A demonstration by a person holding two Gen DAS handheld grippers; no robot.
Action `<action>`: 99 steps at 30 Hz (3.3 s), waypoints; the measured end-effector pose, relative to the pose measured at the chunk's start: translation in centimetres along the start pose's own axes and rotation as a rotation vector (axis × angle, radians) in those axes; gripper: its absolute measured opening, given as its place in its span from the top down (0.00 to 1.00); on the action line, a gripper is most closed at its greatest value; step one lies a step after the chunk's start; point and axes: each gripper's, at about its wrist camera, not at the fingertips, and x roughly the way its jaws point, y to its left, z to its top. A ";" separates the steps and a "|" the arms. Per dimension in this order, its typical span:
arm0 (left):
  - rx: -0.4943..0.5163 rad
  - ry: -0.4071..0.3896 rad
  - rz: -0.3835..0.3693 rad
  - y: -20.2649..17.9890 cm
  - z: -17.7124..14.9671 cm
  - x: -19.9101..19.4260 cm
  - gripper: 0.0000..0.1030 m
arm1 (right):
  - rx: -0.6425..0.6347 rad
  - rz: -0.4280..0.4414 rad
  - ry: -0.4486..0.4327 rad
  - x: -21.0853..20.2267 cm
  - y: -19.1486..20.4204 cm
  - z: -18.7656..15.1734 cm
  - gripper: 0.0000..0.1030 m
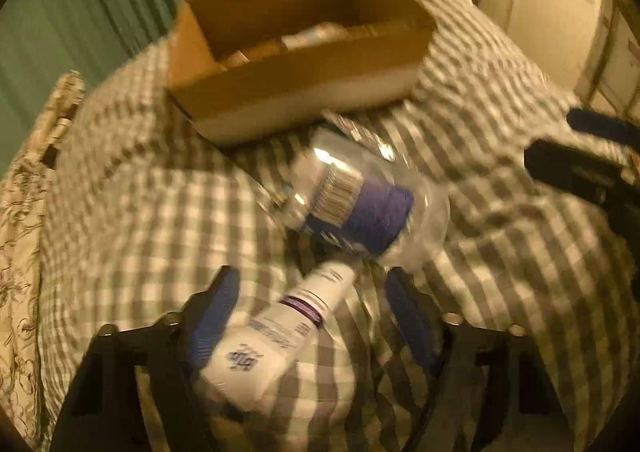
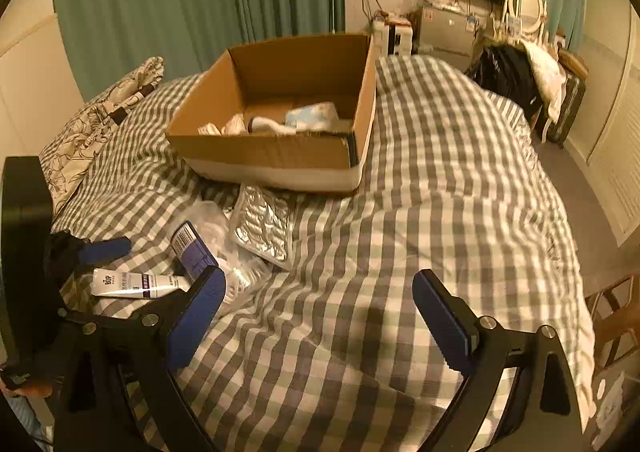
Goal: Organize objects
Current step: 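Grasp the white BOP tube with the left tool, then grasp the clear blue-labelled jar with the right tool while the left tool holds the tube, then lower the jar and tube into the box and open both tools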
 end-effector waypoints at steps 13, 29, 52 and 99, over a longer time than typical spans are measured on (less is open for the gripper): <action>-0.016 0.021 -0.074 0.3 -2.7 -2.3 0.76 | -0.001 -0.012 0.012 0.0 0.4 -0.5 0.08; -0.341 -0.257 0.047 9.2 -2.4 -8.6 0.76 | -0.111 0.052 0.028 0.4 6.8 0.2 0.08; -0.440 -0.248 -0.032 13.3 -2.9 -5.2 0.76 | 0.214 -0.078 0.175 10.1 10.7 0.5 0.08; -0.254 -0.454 -0.031 10.1 17.3 -3.0 0.76 | -0.021 0.011 -0.352 0.4 2.9 19.3 0.10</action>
